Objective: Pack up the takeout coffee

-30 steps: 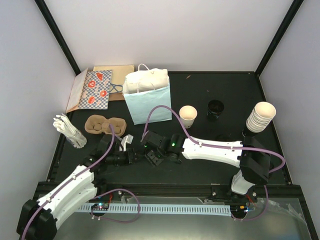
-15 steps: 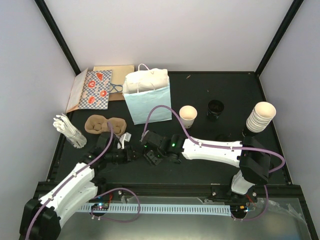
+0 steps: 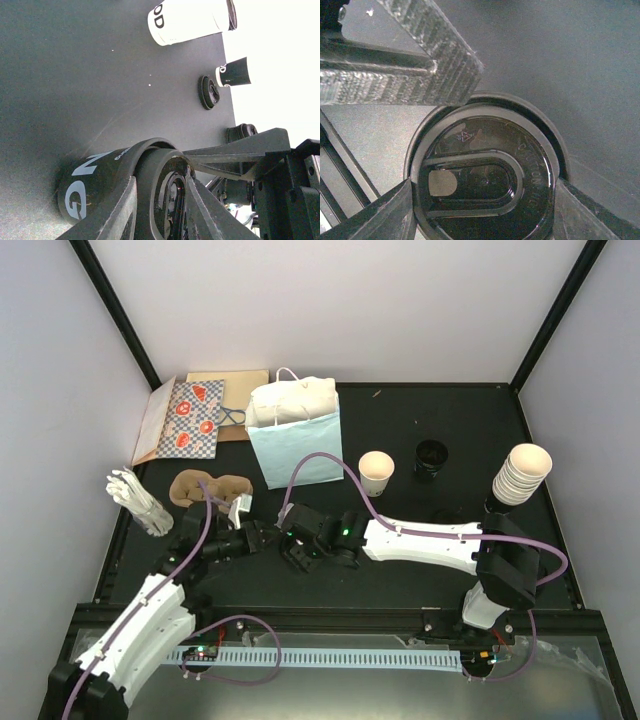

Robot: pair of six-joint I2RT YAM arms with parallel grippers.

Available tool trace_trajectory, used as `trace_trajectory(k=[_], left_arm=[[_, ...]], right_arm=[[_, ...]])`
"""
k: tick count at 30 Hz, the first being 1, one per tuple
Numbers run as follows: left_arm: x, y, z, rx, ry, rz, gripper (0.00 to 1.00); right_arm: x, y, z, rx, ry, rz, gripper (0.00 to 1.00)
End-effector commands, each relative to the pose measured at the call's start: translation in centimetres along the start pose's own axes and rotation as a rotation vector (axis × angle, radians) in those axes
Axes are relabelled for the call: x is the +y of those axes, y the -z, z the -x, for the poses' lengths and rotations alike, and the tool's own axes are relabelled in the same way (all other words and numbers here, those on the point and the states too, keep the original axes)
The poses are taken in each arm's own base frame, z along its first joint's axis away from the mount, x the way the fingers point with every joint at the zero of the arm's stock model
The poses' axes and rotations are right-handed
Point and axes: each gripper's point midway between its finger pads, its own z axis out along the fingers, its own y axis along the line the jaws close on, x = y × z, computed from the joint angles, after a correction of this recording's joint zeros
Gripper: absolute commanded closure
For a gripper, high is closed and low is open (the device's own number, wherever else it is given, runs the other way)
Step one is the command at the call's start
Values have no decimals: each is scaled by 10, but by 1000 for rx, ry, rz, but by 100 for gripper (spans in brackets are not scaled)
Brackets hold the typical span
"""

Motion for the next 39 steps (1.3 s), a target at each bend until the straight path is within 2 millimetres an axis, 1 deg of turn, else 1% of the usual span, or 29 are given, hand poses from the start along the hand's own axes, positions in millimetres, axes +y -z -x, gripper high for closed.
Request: trace_trajectory(k=[1,3,6,12,20,29,35,37,39], left_arm=[[-8,-3,4,12,-5,-43,71],[-6,-7,1,40,-1,-42,72],[-1,-12,-3,81,22,-36,81],[5,-14,-4,80,25,-17,86],[10,-6,-6,63,22,24,86],[8,3,-10,45,15,29,87],[16,3,-13,52,15,59,92],[20,3,-12,51,5,83,91],[24,1,-12,55,-2,100,87]], right_arm=[[-5,-32,-128,467,24,-3,35],[-5,-32,-128,468,25,-2,35],[-5,-32,-128,468,26,-1,35],[-6,-31,-131,475,26,-5,35],[-6,-32,-130,474,28,-4,35],[-6,-32,-130,477,29,-2,35],[-5,-32,-129,477,32,0,35],[-5,-32,-130,479,31,-1,35],[-5,-32,-130,480,31,-1,35]])
